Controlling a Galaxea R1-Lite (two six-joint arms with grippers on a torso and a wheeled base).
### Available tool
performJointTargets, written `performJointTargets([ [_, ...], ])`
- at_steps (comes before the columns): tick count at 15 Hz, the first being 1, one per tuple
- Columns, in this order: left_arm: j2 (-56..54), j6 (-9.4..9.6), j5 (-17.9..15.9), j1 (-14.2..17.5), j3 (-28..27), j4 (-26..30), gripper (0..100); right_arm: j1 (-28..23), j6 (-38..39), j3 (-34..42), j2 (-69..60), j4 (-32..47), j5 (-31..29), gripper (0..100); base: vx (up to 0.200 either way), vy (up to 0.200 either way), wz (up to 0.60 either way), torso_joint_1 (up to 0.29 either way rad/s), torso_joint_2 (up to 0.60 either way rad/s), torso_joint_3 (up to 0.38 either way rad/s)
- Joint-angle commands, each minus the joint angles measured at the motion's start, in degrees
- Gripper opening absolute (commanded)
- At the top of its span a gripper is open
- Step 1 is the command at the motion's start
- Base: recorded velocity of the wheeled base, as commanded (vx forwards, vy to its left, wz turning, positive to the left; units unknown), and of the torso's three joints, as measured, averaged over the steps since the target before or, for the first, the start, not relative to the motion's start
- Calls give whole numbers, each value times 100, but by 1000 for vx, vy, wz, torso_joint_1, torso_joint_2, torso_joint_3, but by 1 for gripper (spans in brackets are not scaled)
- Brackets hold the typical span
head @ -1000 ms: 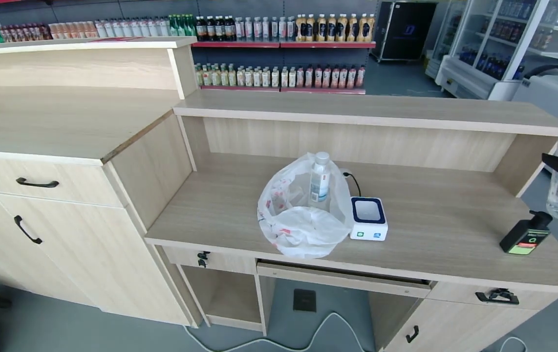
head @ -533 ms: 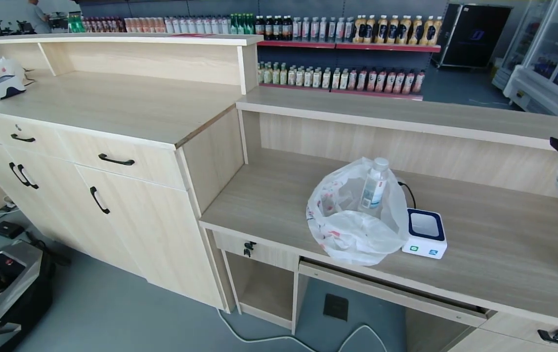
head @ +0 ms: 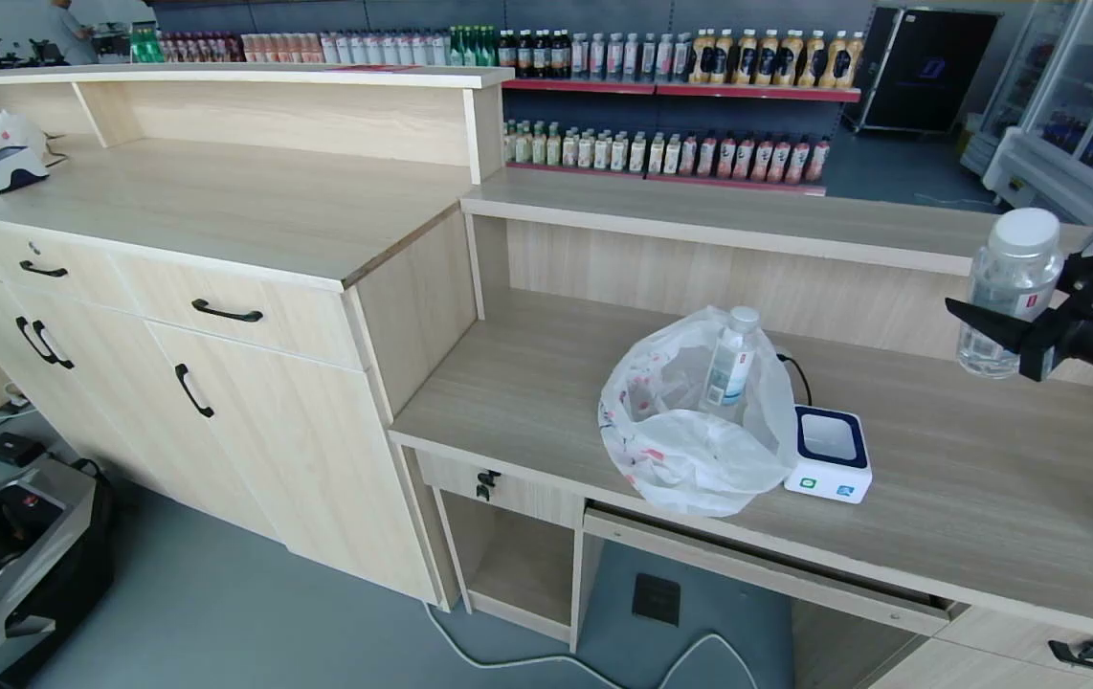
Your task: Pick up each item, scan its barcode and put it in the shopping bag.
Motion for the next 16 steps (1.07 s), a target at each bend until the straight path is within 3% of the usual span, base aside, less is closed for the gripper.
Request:
performJointTargets([
  [1,2,-2,2,1,0,0,100,120,-53,-65,519,-253,89,0,0,0,0,0,0,0],
  [9,2,-2,2,1,0,0,100,243,-1249,-65,1284,-815,932,0,0,0,0,0,0,0],
  [16,2,-2,2,1,0,0,100,480,-1310,-320,1925,-1334,994,0,0,0,0,0,0,0],
])
